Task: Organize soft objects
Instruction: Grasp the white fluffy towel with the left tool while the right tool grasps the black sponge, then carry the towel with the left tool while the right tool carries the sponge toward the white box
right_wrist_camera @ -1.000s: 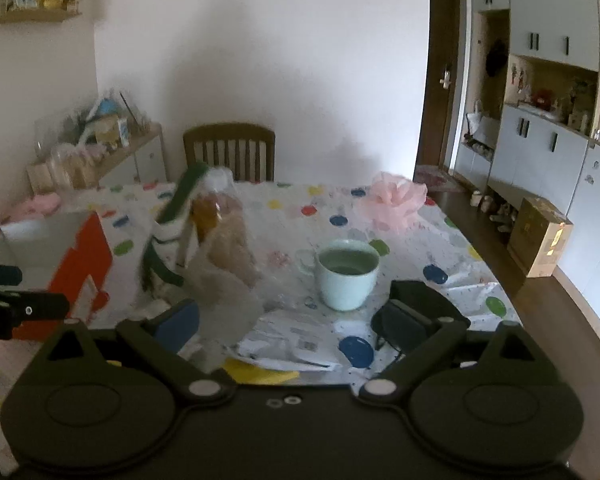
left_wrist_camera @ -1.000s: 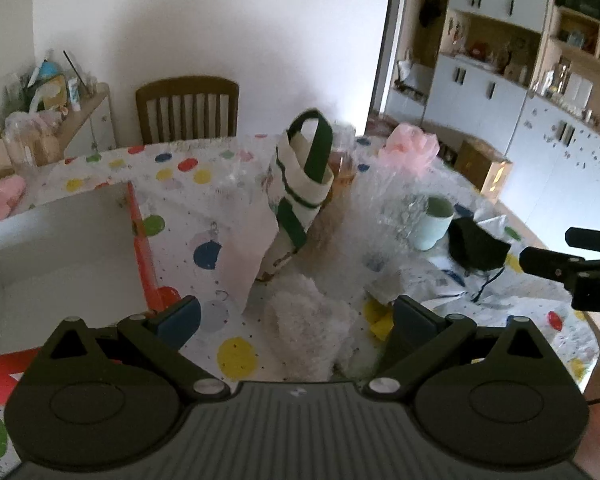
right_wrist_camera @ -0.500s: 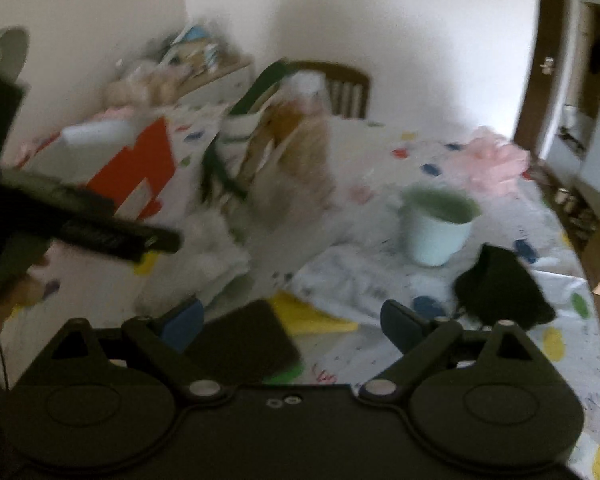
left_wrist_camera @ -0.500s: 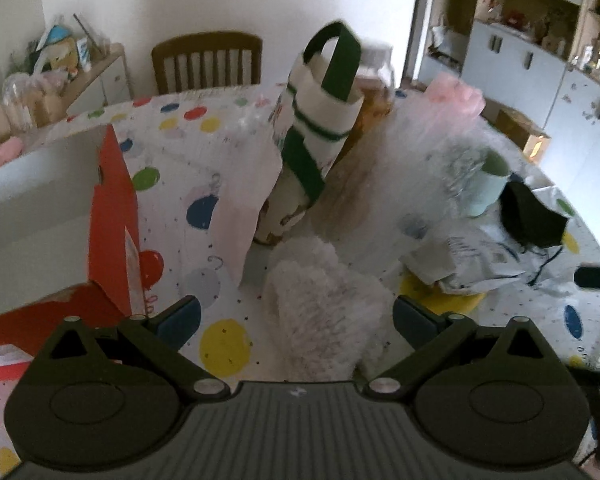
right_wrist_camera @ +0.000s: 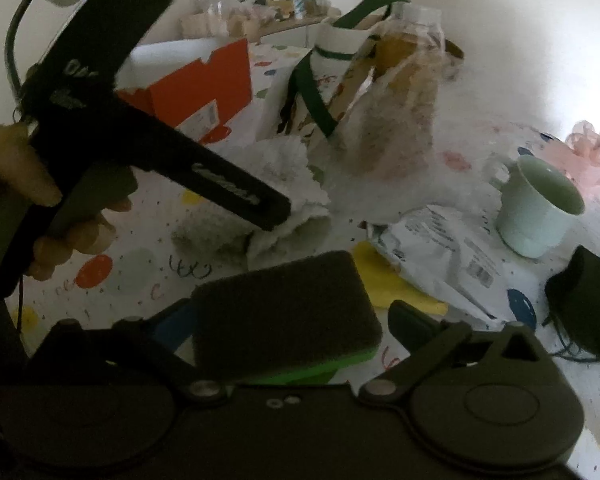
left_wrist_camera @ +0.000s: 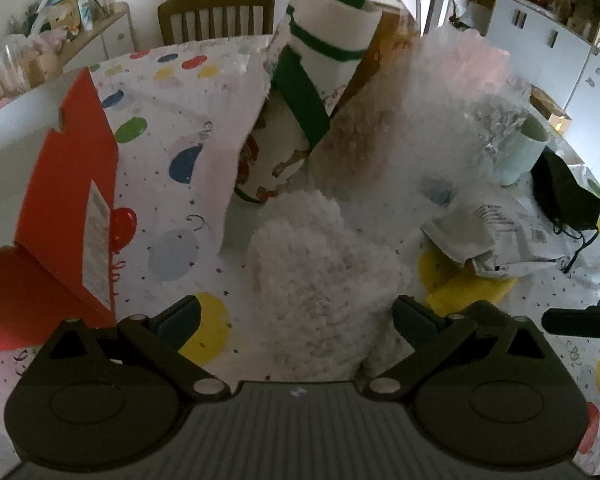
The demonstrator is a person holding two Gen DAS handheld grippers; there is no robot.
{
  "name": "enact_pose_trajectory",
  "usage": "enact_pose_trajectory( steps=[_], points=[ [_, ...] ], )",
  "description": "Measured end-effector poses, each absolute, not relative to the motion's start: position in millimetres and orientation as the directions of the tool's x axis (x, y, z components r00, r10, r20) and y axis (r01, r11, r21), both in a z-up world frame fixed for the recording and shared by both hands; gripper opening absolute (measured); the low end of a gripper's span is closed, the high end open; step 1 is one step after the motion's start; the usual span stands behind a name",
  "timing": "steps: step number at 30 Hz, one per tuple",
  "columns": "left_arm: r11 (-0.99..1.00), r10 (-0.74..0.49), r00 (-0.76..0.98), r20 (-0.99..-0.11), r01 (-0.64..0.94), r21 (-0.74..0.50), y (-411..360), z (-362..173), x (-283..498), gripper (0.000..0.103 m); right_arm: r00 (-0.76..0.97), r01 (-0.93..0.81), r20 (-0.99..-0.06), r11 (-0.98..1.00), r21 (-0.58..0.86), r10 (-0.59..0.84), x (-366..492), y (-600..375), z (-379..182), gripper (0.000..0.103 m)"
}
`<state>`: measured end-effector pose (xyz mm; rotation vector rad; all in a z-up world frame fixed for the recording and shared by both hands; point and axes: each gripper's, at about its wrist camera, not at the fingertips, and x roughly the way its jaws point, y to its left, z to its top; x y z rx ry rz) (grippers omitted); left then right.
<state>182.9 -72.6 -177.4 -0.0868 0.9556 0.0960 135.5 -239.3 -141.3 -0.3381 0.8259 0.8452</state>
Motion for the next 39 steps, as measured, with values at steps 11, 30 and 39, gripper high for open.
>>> enact_pose_trajectory(
  steps=[11,30,39],
  points=[
    [0.990,0.053,0.542,-0.838,-0.137,-0.025,-76,-191,192,0.102,0.384,-0.834,-0.763,0.550,-0.045,0.519,137,-218,-156,0.103],
    [0.990,0.007,0.532,-0.847,-0.121,-0.068,-78,-188,190,0.032,0.273,-0.845,-0.793,0.530,0.073,0.545,155,-230,-158,0.101],
    [0.989,0.028,0.540,-0.841,-0.137,-0.055,-76,-183,179,0.024,0.321,-0.794,-0.768,0.599,0.100,0.554,157,-260,-148,0.059]
  ],
)
